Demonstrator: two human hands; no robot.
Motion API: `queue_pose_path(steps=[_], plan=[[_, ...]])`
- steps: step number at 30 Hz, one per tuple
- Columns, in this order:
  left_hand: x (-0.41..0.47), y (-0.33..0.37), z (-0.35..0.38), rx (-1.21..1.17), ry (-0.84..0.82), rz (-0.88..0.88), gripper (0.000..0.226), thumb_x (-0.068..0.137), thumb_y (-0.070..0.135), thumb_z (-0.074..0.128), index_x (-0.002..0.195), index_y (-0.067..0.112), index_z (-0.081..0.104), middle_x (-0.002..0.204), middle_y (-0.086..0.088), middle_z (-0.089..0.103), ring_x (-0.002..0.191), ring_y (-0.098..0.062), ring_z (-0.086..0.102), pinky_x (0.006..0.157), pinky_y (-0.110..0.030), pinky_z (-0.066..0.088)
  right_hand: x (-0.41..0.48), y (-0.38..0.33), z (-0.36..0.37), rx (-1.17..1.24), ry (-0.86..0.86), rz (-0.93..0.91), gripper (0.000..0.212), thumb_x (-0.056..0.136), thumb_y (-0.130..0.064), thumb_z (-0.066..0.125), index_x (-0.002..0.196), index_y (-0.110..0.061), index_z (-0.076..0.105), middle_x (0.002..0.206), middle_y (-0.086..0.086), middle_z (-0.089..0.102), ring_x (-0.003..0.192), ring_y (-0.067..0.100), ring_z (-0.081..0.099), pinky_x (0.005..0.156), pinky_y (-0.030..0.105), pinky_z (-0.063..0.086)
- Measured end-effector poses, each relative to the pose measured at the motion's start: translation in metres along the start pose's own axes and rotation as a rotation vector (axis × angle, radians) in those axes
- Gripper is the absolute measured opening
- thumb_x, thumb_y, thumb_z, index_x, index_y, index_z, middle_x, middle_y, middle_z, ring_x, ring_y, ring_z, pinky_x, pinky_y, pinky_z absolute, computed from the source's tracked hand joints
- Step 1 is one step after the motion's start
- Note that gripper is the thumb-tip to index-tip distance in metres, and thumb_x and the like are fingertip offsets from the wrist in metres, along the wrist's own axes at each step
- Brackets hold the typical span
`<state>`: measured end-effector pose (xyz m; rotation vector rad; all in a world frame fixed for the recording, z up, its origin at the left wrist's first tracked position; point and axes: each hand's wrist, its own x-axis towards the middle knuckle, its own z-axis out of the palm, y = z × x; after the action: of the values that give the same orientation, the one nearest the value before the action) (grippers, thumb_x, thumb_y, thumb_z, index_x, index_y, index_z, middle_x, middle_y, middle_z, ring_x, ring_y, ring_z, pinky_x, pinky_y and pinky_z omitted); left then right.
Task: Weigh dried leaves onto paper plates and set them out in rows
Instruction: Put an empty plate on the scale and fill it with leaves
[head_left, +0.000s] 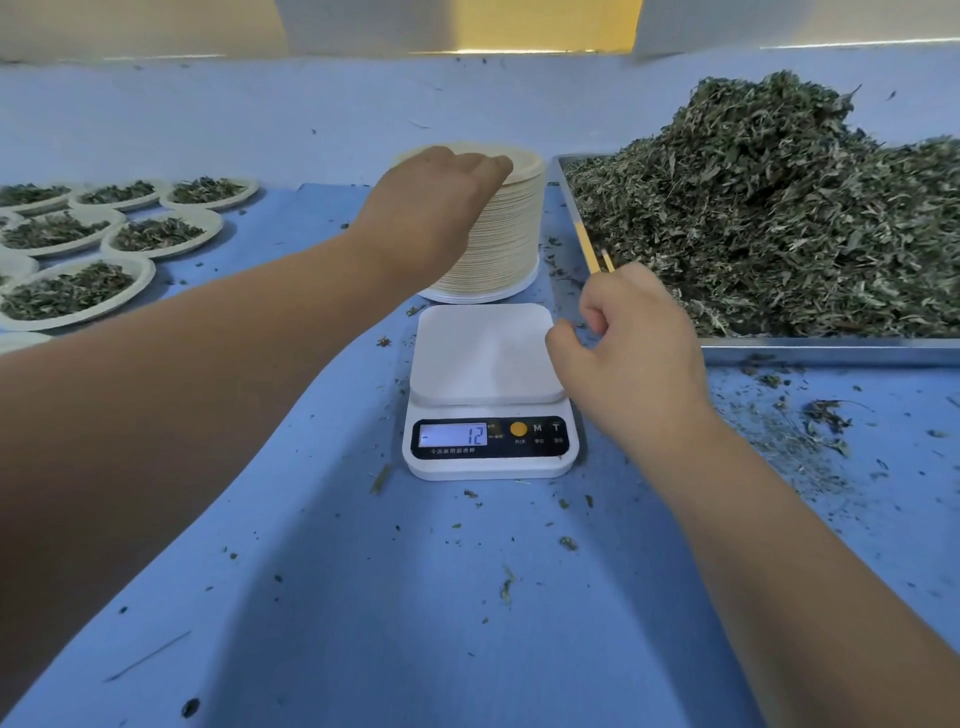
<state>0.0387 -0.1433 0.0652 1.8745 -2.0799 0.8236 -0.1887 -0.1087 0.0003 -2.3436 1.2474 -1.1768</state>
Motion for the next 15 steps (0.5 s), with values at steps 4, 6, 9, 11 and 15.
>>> queue_pose_path(steps=[4,6,9,11,15], plan=[[0.0051,0.0041,0.0004,-0.009,0.038,0.047,0.060,0.093,-0.009,0.048,0.149,0.008,0.041,0.138,-0.014,0.059,0.108,-0.039,0.052,0.083,-0.052,0.047,-0.0006,0.0024,0.0034,0.029,-0.017,-0.019,0.043,0.086,-0.017,0.063,0.061,-0.025,0.029,0.081,-0.003,0.045,0.075,0.016,0.045,0.065,0.029,0.032],[0.0068,0.0055,-0.0006,-0.029,0.048,0.043,0.054,0.094,-0.007,0.047,0.146,0.007,0.044,0.135,-0.015,0.060,0.105,-0.040,0.053,0.082,-0.052,0.046,-0.0004,0.0024,0.0033,0.023,0.016,0.013,0.045,0.090,-0.024,0.060,0.059,-0.022,0.027,0.061,-0.006,0.037,0.058,0.017,0.038,0.055,0.035,0.031],[0.0062,0.0052,-0.0010,-0.082,0.065,0.004,0.044,0.097,0.001,0.045,0.141,0.004,0.049,0.127,-0.018,0.063,0.107,-0.041,0.054,0.086,-0.054,0.046,-0.0004,0.0022,0.0014,0.010,0.019,0.023,0.056,0.097,-0.039,0.055,0.054,-0.016,0.028,0.045,-0.002,0.029,0.046,0.016,0.030,0.048,0.035,0.030],[0.0056,0.0039,-0.0008,-0.125,0.089,-0.030,0.039,0.098,0.005,0.046,0.136,0.002,0.052,0.117,-0.019,0.065,0.106,-0.040,0.054,0.085,-0.053,0.044,-0.0008,0.0023,0.0013,0.033,-0.011,0.022,0.063,0.101,-0.046,0.049,0.050,-0.015,0.028,0.042,-0.001,0.030,0.043,0.016,0.030,0.046,0.037,0.030],[0.0088,-0.0007,-0.0039,-0.177,0.144,-0.032,0.027,0.099,0.009,0.044,0.122,0.001,0.057,0.103,-0.018,0.065,0.097,-0.038,0.054,0.078,-0.048,0.041,0.0001,0.0043,0.0031,0.025,-0.069,0.000,0.062,0.104,-0.048,0.045,0.052,-0.018,0.029,0.046,-0.002,0.033,0.047,0.018,0.034,0.049,0.036,0.030]])
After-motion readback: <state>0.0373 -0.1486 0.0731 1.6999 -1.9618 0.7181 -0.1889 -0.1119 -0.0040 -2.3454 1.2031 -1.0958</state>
